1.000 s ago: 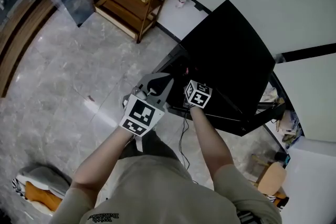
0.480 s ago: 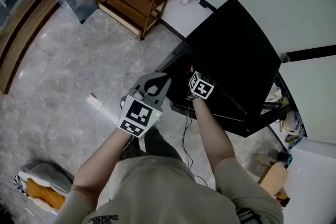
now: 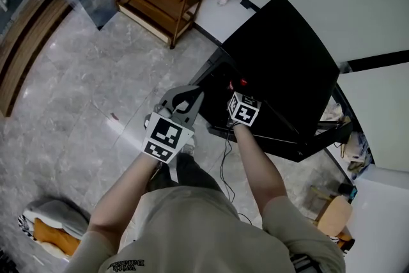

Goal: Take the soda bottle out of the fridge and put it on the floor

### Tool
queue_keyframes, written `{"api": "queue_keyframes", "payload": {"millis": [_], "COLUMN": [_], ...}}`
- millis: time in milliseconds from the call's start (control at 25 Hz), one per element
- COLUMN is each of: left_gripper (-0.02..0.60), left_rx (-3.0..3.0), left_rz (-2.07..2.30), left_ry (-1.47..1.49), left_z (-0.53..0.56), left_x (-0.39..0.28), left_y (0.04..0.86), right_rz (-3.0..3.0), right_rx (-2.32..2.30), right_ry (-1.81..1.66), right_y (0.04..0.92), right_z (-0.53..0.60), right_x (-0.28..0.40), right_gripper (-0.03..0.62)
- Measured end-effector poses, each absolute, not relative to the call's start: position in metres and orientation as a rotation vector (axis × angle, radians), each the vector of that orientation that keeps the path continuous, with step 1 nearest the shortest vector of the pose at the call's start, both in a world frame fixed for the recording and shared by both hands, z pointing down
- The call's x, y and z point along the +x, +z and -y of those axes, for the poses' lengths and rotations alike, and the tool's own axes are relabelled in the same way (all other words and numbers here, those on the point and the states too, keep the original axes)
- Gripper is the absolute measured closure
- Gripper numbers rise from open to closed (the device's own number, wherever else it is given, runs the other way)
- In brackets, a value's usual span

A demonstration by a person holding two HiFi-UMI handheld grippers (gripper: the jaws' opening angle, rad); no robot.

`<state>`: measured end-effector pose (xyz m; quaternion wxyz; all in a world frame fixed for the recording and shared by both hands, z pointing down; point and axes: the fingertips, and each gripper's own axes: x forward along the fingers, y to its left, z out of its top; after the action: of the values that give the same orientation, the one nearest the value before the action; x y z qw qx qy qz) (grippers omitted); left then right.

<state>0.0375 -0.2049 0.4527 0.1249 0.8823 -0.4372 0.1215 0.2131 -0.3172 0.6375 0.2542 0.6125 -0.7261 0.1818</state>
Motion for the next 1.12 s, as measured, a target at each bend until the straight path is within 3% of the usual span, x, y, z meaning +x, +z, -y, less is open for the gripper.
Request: {"api": "queue_keyframes", "payload": {"millis": [400,1120], "left_gripper": [0.574,0.574], "left_rx": [2.529,2.196], "left_rz": [1.337,1.675], "left_ry": [0.401,0.445], "left_z": [0.191,0.130], "left_x": [0.007,-0.136], "left_y": [0.458,0.491], "right_rz": [2.109,2.387], "right_rx": [1.470,0.854], "right_ry": [0.363,0.166], "right_y": [0.600,0.595], "right_z": [0.270,0.201], "right_x": [0.168,-0.035], "right_gripper": [0.482,0.482]}}
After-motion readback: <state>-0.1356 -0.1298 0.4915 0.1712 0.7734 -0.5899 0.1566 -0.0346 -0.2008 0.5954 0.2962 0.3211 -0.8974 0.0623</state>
